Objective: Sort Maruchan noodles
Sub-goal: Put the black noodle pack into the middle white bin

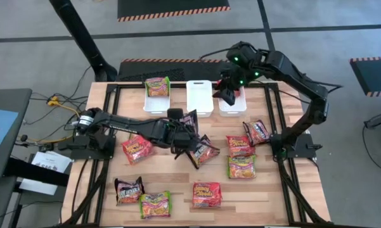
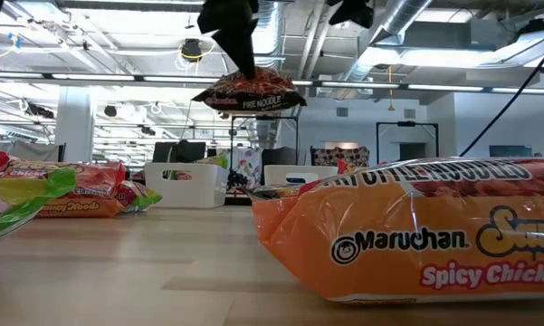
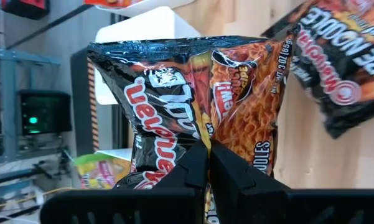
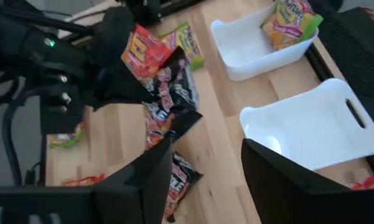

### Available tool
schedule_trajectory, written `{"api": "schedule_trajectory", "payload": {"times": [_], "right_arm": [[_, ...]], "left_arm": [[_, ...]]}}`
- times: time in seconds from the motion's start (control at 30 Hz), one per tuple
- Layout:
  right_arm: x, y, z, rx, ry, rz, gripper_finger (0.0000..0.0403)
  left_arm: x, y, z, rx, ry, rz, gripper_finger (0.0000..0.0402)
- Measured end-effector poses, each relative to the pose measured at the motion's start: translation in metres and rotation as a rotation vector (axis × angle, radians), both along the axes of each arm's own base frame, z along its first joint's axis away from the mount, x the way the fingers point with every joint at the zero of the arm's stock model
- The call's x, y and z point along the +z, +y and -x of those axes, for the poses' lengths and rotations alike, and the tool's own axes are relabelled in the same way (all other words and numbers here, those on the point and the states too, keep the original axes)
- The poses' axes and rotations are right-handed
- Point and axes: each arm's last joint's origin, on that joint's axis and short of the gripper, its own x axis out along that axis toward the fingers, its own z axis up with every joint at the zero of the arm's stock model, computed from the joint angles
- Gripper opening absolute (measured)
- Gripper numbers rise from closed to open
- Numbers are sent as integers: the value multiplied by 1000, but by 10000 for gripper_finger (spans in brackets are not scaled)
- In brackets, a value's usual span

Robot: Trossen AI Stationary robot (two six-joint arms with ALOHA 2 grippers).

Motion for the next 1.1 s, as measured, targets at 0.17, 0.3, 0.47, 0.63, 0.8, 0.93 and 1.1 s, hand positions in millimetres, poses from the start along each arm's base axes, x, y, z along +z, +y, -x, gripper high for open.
{"api": "schedule_trajectory", "payload": {"times": [0.17,0.3,0.47,0.63,0.8,0.93,1.1], "right_arm": [[-14,-8,-13,51,36,-24,238],[-26,-15,-23,113,50,-57,239],[-34,-25,-28,167,43,-79,239],[-44,-38,-32,176,38,-141,239],[-59,-47,-41,192,64,-223,239],[-71,-52,-49,177,86,-266,239],[-73,-57,-52,166,75,-284,239]], "left_arm": [[2,4,-4,-7,-18,-48,0],[4,5,-6,-26,-16,-93,0],[5,6,-7,-31,-10,-149,0],[7,6,-9,-40,-15,-183,0],[9,6,-12,-53,-36,-196,0],[9,6,-12,-62,-34,-201,0],[9,6,-12,-62,-35,-201,0]]}}
